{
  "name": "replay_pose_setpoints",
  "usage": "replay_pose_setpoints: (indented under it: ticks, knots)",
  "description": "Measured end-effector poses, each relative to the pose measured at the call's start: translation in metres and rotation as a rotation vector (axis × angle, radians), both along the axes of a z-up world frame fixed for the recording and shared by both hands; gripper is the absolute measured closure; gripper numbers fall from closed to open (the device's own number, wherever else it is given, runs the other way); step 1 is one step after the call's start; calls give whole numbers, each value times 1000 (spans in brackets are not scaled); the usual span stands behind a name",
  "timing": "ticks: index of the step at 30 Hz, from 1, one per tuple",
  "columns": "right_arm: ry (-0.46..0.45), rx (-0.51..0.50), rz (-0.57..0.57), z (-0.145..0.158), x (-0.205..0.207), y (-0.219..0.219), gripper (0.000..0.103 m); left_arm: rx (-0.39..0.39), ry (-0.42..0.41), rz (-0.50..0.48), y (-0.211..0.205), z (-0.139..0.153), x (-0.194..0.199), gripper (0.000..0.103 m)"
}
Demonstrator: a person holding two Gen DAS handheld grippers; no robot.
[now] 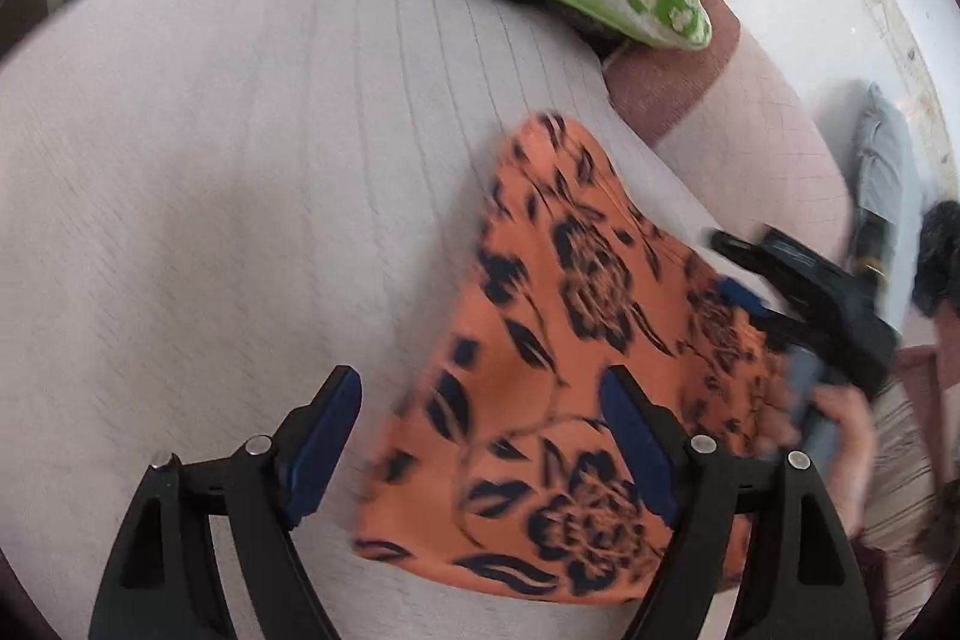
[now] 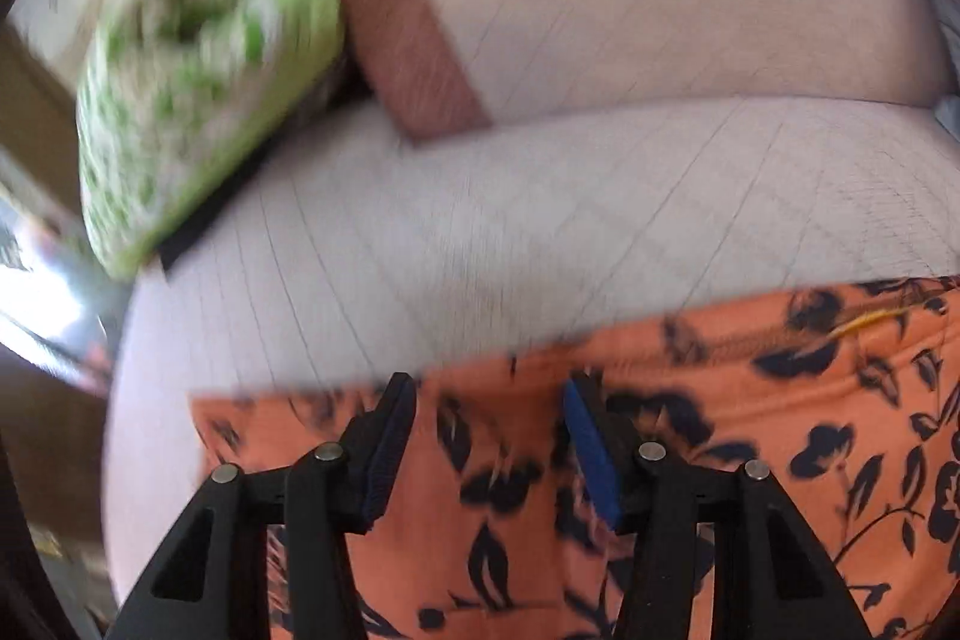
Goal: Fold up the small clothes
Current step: 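Release the hem from both grippers and lift them off the blouse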
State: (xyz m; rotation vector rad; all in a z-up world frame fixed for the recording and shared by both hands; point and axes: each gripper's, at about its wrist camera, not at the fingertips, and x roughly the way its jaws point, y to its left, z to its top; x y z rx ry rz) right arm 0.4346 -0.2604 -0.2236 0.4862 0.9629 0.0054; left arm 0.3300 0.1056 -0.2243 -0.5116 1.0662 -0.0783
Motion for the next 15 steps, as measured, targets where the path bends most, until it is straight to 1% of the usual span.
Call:
replay_pose_setpoints:
  ticks: [1,3,4,6,7,8,9,10,11,12,13,14,15]
  knots:
    - [-30,-8,-6,10,-15,-7,48,-6,-3,10,6,3,-1,21]
    - [-55,-14,-3,22,-41,-16,48,-29,1,50,20,4,-7,20]
    - [-64,-39,4,30,-64,-22,48,-26,11,67,26,3,-11,20]
    - [-61,-114,9,40,-97,-31,48,-1,36,98,30,1,-14,20]
    - [-56,-172,8,42,-124,-36,48,7,44,105,31,-1,-17,20]
    - [-51,-213,2,44,-138,-37,48,18,52,110,33,-3,-20,20]
    - [-36,-294,-14,43,-161,-43,48,46,58,109,31,-5,-23,20]
    - [-19,-361,-29,44,-177,-51,48,93,70,95,29,-9,-23,20]
    - [9,-426,-48,38,-192,-59,48,138,86,81,21,-15,-20,20]
    - [56,-468,-69,27,-204,-69,48,184,107,65,18,-21,-18,20]
    - [167,-461,-80,3,-212,-84,47,207,111,54,16,-26,-20,20]
    - [253,-426,-76,-15,-213,-91,47,234,97,50,12,-25,-21,20]
    - [237,-345,-91,-24,-226,-102,47,250,87,48,10,-20,-24,20]
